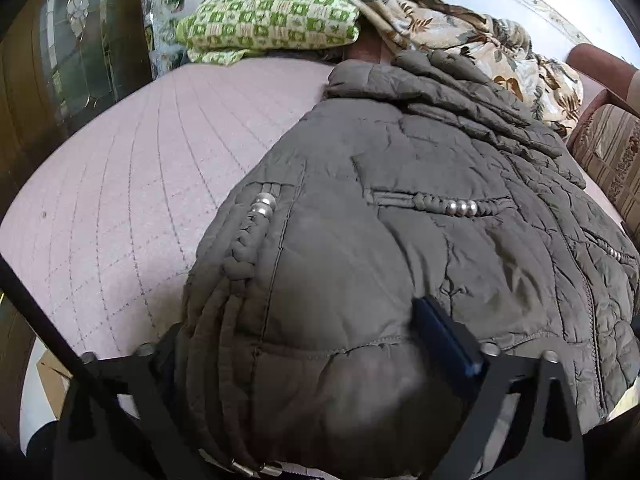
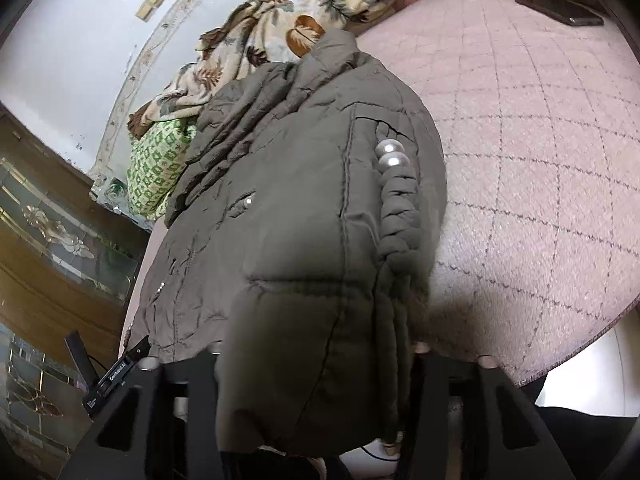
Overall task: Fold large clothes
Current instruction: 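Fold the hem with both tools over the jacket toward the hood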
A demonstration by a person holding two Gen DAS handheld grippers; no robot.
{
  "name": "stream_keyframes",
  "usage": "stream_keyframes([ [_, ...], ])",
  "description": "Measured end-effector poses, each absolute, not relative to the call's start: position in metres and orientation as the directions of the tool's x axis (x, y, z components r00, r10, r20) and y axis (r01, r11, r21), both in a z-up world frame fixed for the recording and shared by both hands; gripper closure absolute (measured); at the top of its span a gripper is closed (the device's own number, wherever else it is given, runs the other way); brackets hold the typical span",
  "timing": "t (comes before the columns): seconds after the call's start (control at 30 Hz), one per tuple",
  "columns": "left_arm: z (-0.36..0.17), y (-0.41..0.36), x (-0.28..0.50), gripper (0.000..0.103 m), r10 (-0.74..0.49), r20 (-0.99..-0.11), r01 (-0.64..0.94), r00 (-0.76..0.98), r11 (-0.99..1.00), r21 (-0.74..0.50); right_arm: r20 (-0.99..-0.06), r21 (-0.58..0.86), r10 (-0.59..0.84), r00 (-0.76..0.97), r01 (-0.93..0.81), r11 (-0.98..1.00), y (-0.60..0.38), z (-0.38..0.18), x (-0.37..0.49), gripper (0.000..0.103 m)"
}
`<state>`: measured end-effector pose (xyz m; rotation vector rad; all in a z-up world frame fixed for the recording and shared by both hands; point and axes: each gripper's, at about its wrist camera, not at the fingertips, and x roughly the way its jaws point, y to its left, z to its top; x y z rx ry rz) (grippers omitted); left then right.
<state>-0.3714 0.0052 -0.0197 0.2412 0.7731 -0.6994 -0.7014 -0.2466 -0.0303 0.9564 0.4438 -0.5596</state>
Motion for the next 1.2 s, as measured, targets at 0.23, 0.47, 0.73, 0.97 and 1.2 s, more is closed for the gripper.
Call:
stream_keyframes([
  [0.23, -0.006, 0.006, -0.390, 0.065, -0.507, -0.636, 0.681, 0.582, 0.731, 0.040, -0.591, 0.414, -0.393, 0.705, 0.683, 0.602, -0.220, -0.001, -0.684, 0.075],
  [0.47, 0.010, 0.012, -0.399, 0.079, -0.549, -0.553, 0.688, 0.626, 0.723, 0.061, -0.553, 0.368, -0.436, 0.709, 0.678, 0.636, -0.211, 0.016, -0.688, 0.077],
  [0.73, 0.033, 0.026, -0.406, 0.080, -0.596, -0.484, 0.699, 0.640, 0.714, 0.045, -0.515, 0.310, -0.471, 0.716, 0.668, 0.677, -0.194, 0.042, -0.694, 0.077],
  [0.97, 0.055, 0.034, -0.408, 0.080, -0.623, -0.444, 0.708, 0.644, 0.705, 0.038, -0.488, 0.310, -0.466, 0.738, 0.646, 0.698, -0.185, 0.063, -0.702, 0.077],
  [1.2, 0.079, 0.029, -0.390, 0.080, -0.644, -0.434, 0.717, 0.631, 0.697, 0.008, -0.442, 0.327, -0.468, 0.766, 0.623, 0.711, -0.193, 0.091, -0.698, 0.077],
])
